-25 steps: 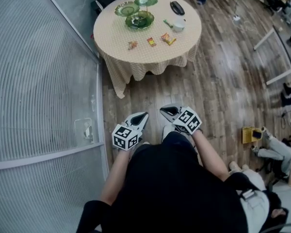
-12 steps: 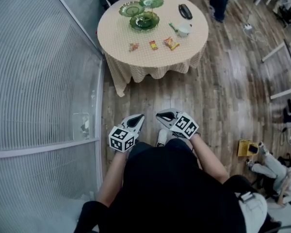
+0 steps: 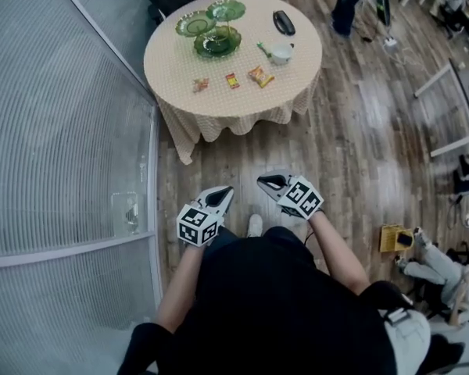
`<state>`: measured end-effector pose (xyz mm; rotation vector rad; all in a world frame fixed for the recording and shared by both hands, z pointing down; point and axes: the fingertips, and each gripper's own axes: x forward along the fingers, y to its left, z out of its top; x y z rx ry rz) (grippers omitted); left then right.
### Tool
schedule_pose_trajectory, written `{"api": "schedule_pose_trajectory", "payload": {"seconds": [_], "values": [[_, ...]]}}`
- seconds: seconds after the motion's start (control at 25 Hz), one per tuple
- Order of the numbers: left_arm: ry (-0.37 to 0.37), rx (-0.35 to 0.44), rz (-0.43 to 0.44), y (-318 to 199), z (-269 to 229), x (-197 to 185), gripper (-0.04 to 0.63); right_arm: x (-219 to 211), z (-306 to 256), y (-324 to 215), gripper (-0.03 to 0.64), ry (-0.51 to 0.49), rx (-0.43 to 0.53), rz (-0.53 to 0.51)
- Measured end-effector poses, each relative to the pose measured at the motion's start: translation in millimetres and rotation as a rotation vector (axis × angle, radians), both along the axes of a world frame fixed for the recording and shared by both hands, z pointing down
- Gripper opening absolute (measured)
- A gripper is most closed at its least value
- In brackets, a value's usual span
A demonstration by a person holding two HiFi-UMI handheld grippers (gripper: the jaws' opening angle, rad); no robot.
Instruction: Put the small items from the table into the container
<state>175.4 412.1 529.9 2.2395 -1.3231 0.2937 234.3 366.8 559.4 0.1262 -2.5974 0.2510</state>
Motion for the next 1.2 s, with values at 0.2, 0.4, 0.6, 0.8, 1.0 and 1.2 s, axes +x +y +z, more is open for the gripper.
{"api": "schedule_pose_trajectory", "payload": {"seconds": [0.2, 0.4, 0.6, 0.8, 1.0, 1.2], "values": [[-0.004, -0.004, 0.048, -17, 4, 12, 0.003, 6, 5, -21, 0.029, 0.018, 0.003, 0.064], [0.008, -0.001, 0.11, -41, 4, 20, 0.003, 4, 9, -34, 0.029, 0.039, 0.0, 0.114], [0.035, 0.006, 0.125, -67, 4, 9, 0.003, 2, 9, -52, 0.031, 0.07, 0.003, 0.144], [0.075, 0.012, 0.147, -89, 9, -5, 0.002, 1, 9, -84, 0.031, 0.116, 0.015, 0.194], [0.088, 0.007, 0.134, -110, 11, -49, 0.002, -36, -1, -116, 0.031, 0.113, 0.036, 0.217], [0.094, 0.011, 0.153, -133, 13, -82, 0.003, -69, -4, -135, 0.029, 0.123, 0.055, 0.233]]}}
